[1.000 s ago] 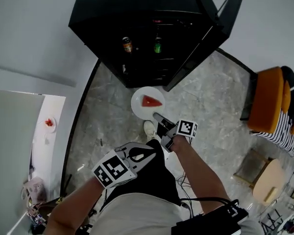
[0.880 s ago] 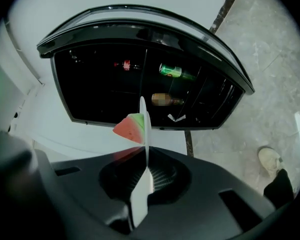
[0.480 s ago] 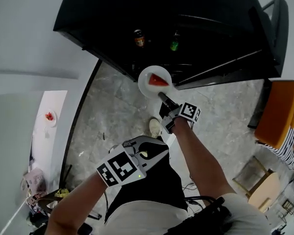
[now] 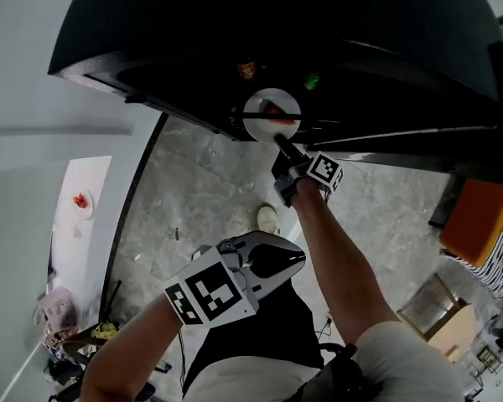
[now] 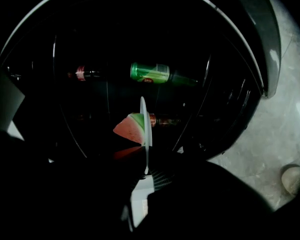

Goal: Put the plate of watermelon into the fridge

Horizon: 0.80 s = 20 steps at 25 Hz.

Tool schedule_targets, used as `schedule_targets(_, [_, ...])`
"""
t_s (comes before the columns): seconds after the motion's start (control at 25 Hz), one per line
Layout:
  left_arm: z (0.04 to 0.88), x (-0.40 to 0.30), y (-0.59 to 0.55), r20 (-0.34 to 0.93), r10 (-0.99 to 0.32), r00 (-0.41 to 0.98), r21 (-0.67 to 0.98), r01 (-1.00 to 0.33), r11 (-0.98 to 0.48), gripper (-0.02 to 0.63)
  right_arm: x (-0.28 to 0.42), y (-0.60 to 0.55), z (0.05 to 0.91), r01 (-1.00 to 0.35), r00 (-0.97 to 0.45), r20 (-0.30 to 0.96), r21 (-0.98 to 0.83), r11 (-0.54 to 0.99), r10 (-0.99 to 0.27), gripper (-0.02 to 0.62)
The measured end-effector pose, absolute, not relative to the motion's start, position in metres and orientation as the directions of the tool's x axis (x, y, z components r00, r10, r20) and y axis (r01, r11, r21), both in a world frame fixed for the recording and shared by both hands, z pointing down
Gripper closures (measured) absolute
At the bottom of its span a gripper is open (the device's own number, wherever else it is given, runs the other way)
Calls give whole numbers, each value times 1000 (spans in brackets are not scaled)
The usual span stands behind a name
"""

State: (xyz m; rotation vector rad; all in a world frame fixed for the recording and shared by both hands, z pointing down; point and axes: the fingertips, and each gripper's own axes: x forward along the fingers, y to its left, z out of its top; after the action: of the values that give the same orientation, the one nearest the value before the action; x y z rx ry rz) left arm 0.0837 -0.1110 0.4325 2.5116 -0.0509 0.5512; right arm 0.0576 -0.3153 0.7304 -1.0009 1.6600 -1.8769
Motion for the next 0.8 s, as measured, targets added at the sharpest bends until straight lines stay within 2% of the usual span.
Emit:
schedule_targets(0.52, [453, 81, -146, 360, 67, 931, 554, -155, -818, 591, 58, -393, 764, -120, -550, 261, -965, -234, -793, 574])
schedule_targets(0.8, [460, 71, -150, 351, 50, 935, 567, -169, -806, 589, 65, -398, 790, -126, -517, 313, -949, -291, -797, 574])
